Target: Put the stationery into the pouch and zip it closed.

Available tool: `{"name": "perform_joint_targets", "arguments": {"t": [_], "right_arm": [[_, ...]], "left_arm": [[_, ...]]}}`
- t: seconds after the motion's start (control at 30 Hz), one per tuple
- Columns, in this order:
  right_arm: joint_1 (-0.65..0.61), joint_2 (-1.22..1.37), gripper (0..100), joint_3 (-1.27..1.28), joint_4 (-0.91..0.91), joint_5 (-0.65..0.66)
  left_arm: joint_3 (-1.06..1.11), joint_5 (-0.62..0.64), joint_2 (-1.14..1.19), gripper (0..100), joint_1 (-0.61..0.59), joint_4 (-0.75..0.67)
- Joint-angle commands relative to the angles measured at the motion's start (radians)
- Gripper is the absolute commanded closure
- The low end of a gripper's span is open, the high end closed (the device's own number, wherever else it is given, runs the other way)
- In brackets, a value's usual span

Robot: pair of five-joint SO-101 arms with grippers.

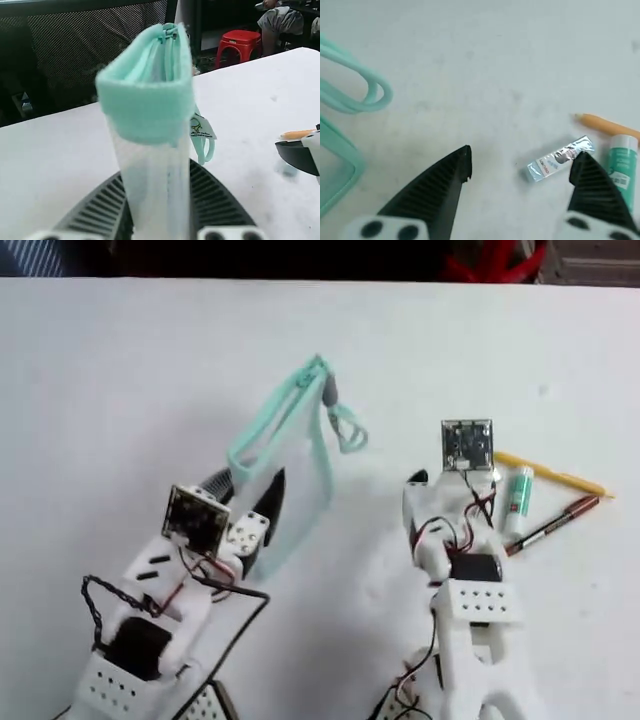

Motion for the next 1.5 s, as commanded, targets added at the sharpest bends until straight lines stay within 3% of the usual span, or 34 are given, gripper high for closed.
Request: {"name": "perform_joint_targets", "arguments": {"t": [0.0, 0.2, 0.47, 0.57, 0.83, 1.03, 1.23, 1.47], "right_arm": [[-0.004, -0.021, 69.1, -0.006, -0.018, 0.002], [-0.004, -0.021, 70.1, -0.006, -0.018, 0.002], [-0.001, -0.021, 95.0, -0.008, -0.018, 0.002], [-0.001, -0.021, 91.3, -0.008, -0.018, 0.002], [0.001, -0.021, 69.7, -0.006, -0.016, -0.006], [-0.001, -0.021, 71.5, -0.005, -0.015, 0.000], [0.001, -0.021, 99.1, -0.008, -0.018, 0.002], [0.001, -0.021, 78.4, -0.006, -0.018, -0.002]], "left_arm": [[0.002, -0.014, 0.004, 89, 0.004, -0.009], [0.002, -0.014, 0.004, 89, 0.004, -0.009], [0.002, -0.014, 0.004, 89, 0.004, -0.009], [0.002, -0.014, 0.004, 89, 0.004, -0.009], [0.002, -0.014, 0.004, 89, 0.004, -0.009], [0.002, -0.014, 0.004, 89, 0.005, -0.009], [0.002, -0.014, 0.004, 89, 0.008, -0.008], [0.003, -0.014, 0.004, 89, 0.010, -0.008]]}}
